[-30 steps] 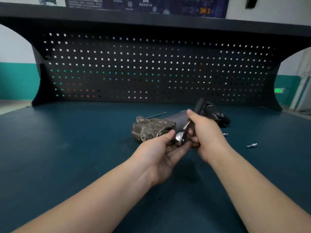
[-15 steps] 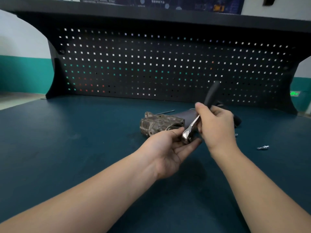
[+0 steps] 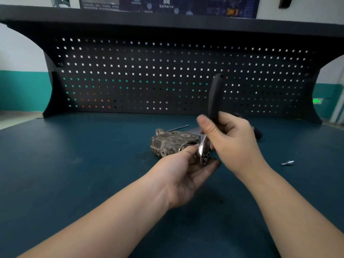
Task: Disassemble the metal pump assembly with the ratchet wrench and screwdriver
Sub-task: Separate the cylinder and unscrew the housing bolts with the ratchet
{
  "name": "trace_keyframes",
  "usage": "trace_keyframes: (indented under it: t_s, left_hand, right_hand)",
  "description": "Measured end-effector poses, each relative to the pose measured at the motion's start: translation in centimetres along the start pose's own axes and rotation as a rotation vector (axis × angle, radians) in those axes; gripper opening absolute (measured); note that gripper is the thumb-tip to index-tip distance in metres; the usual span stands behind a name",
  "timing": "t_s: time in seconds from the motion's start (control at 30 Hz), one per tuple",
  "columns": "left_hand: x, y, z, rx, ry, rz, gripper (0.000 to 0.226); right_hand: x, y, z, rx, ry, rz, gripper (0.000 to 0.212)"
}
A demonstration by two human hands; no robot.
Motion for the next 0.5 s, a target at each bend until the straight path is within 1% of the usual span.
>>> trace_keyframes:
  t_s: [0.17, 0.23, 0.33, 0.4, 0.5]
  left_hand:
    - [0.3, -0.1, 0.2, -0.007, 0.007, 0.003, 0.021]
    - [0.4, -0.4, 0.5, -0.027, -0.008, -0.007, 0.022]
    - [0.7, -0.6, 0.6, -0.035, -0.055, -0.041, 0.029]
    - [1.0, -0.6, 0.8, -0.027, -0.073, -0.050, 0.032]
    - [1.1, -0.8, 1.1, -0.046, -0.069, -0.126, 0.044]
  right_hand:
    - [-1.1, -0.2, 0.0, -0.055, 0.021, 0.062, 0.043]
    - [-1.5, -1.1, 0.2, -0.083, 0.066, 0.115, 0.045]
    - [-2.7, -2.8, 0.6, -0.128, 0.194, 0.258, 0.035]
    - [-3.1, -3.2, 0.7, -0.159, 0.210, 0.292, 0.028]
    - [-3.5, -3.3, 1.1, -0.225, 0.269, 0.343, 0.019]
Point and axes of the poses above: each hand's wrist, its own z-axis away from the middle knuckle, its own y-axis out of the back of the hand, x = y × z, the point moved 7 cm from there along -z, towards the middle knuckle, and after that the axes turned 1 degree about x, right-handed, at the moved point
